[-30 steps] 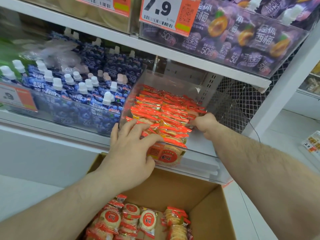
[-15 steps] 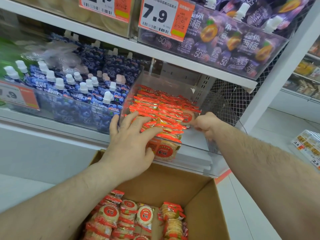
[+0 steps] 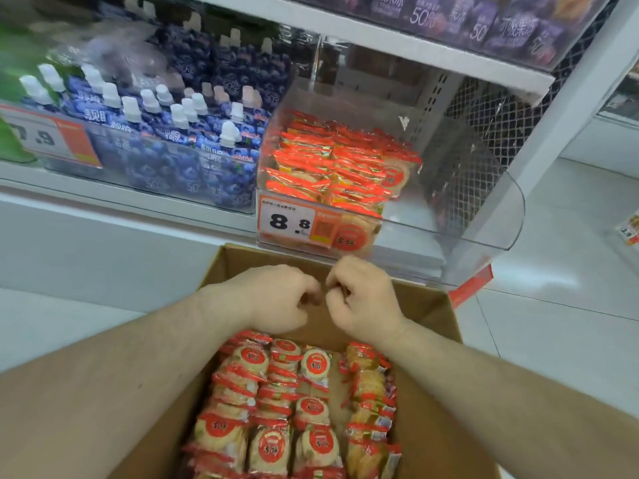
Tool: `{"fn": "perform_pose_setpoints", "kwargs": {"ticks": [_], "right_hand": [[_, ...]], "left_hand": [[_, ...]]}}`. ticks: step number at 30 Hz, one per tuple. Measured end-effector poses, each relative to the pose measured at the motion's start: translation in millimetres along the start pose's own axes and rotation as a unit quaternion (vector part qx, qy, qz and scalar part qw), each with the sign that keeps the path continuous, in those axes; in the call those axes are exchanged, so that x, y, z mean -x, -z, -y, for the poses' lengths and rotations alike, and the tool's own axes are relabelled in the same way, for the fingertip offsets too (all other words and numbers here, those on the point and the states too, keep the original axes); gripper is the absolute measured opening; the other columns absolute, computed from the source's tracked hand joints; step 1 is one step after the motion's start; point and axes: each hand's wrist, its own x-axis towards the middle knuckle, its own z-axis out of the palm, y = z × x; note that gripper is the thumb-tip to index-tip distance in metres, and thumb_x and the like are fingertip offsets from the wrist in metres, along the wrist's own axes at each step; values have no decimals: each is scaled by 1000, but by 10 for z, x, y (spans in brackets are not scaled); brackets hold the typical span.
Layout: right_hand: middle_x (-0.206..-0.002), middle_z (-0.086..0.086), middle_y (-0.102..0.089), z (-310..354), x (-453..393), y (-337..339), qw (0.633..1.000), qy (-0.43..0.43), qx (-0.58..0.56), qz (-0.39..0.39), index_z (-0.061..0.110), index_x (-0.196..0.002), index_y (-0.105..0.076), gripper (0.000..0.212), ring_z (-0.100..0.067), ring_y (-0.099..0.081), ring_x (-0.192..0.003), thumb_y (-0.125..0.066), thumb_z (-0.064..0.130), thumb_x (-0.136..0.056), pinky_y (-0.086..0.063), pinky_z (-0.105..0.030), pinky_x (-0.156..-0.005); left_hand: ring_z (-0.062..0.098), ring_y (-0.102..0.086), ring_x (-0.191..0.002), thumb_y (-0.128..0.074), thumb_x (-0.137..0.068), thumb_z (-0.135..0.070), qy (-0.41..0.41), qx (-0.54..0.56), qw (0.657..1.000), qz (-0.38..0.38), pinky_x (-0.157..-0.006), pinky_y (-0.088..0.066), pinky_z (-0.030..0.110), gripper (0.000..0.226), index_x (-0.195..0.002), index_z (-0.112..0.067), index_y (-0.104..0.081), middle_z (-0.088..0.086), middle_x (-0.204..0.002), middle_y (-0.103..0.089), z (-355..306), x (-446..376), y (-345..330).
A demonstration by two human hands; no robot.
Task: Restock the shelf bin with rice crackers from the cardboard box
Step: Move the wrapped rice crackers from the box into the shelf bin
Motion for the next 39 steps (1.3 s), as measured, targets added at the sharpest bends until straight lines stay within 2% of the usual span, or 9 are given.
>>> {"fn": "perform_pose_setpoints", "kwargs": {"ticks": [6,11,15,19,23,28,34,37,39], "right_hand": [[-82,0,-64,-254,669,-1140,877,-367,-28,308,23,-71,-52,10,-26,-63,-85,-50,17,-79,-50,-32,-71],[-97,-5,-68,-5,889,-1919,651,-660,-217,306,15,-96,-62,49,-23,-61,-80,-64,59,-74,-51,-30,-72],[-82,-7,-64,-53,1129,-2250,579,-708,-291,280,8,-113,-63,91,-23,-52,-73,-77,64,-43,-44,-32,-68],[-72,-7,-61,-175,1061,-1915,566,-726,-314,234,2,-99,-63,37,-19,-55,-57,-79,27,-77,-41,-22,-47],[-67,0,-57,-307,1027,-1447,512,-716,-417,228,11,-102,-61,19,-13,-51,-56,-68,22,-89,-35,-22,-44],[-83,1,-68,-129,705,-1153,461,-603,-620,199,16,-104,-61,20,-12,-58,-67,-65,19,-85,-43,-24,-60],[-85,-3,-67,-20,519,-1394,402,-553,-705,188,15,-104,-65,22,-17,-62,-73,-66,21,-83,-46,-29,-66],[-73,-2,-62,-4,650,-1661,466,-707,-508,156,9,-101,-64,19,-15,-54,-60,-64,19,-85,-43,-27,-56],[-86,-5,-68,85,729,-1825,519,-752,-375,158,9,-102,-60,44,-20,-63,-70,-80,33,-71,-53,-30,-66]], "left_hand": [[11,-57,-107,-56,-85,-22,65,38,996,39,-96,-47,32,34,-117,-31,-62,-11,-115,-63,225,-16,-93],[9,-57,-107,-57,-85,-21,102,64,991,54,-96,-47,29,33,-117,-30,-63,-12,-114,-62,360,-19,-163],[10,-58,-106,-57,-84,-23,110,73,989,69,-96,-48,31,33,-116,-31,-63,-11,-113,-62,406,-23,-226],[12,-57,-109,-58,-86,-24,119,73,988,71,-97,-47,30,35,-120,-29,-60,-8,-118,-62,431,-2,-224],[18,-54,-116,-58,-90,-31,144,55,983,95,-97,-46,31,49,-137,-28,-45,0,-136,-51,451,15,-261],[18,-61,-101,-57,-92,-41,218,116,968,40,-85,-51,29,66,-149,-35,-24,4,-139,-50,458,23,-244],[15,-65,-74,-64,-88,-10,268,242,931,-56,-53,-51,24,48,-126,-36,-54,-7,-111,-56,535,71,-205],[14,-64,-70,-62,-88,-6,266,227,935,-59,-50,-50,25,49,-123,-39,-55,-5,-115,-57,565,86,-183],[15,-63,-74,-62,-89,-5,263,219,938,-50,-45,-49,22,50,-126,-39,-54,-3,-123,-56,568,92,-189]]}}
